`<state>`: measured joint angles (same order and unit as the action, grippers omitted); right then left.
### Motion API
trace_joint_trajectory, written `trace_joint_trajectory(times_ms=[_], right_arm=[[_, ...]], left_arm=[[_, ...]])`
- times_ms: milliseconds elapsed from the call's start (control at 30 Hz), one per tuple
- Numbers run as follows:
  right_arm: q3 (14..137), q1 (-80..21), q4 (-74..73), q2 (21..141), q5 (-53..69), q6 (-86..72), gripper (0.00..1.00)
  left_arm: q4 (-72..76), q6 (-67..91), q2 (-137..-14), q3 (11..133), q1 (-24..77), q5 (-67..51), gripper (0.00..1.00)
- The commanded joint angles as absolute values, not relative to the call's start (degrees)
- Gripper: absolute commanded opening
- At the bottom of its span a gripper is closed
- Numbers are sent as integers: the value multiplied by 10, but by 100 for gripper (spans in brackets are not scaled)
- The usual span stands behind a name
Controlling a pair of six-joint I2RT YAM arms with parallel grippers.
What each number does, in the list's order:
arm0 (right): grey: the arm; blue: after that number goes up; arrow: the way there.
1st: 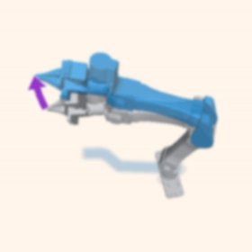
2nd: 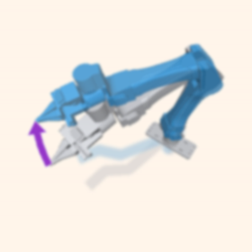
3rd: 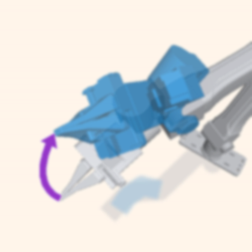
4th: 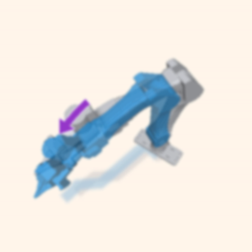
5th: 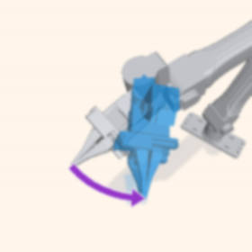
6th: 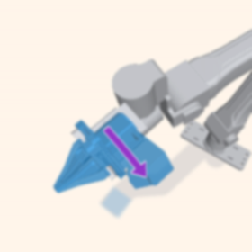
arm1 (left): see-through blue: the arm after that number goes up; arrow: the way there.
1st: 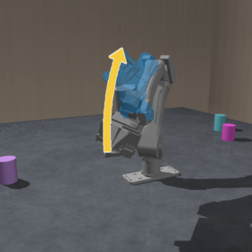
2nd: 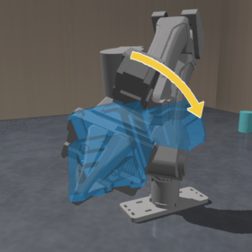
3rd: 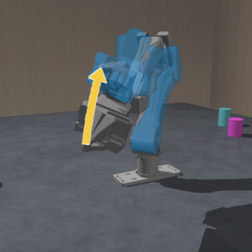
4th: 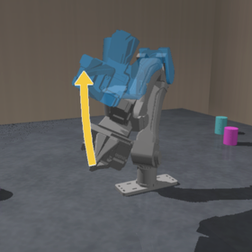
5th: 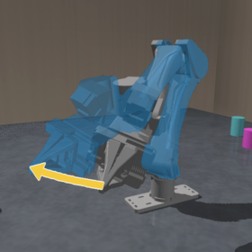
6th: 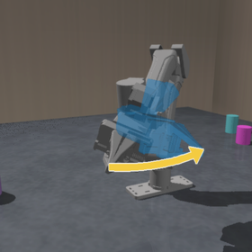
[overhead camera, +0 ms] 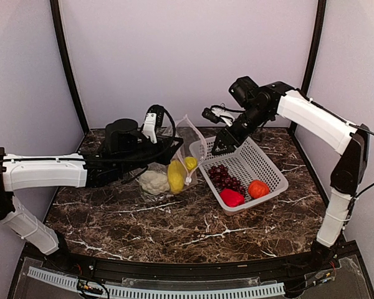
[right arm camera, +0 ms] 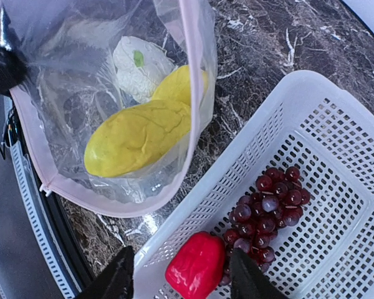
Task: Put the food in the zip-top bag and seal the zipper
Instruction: Adjust the zipper food storage bag at the center of the board.
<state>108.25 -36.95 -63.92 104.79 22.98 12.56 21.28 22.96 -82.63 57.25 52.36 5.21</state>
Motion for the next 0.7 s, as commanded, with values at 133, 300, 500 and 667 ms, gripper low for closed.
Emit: trace_joint_trajectory(times_ms=[133, 300, 500, 667], right_arm=[[1128, -366, -646, 1088, 303, 120, 48], [1156, -366, -643, 1070, 274, 112, 56], [1171, -360, -638, 1129, 237, 90, 68], [1203, -353, -642, 1162, 268, 91, 24]], left_arm=[[221, 226, -822, 567, 524, 55, 1], [215, 238, -825, 570, 524, 45, 1], [213, 245, -834, 583, 524, 29, 1], [197, 241, -827, 589, 524, 37, 1]])
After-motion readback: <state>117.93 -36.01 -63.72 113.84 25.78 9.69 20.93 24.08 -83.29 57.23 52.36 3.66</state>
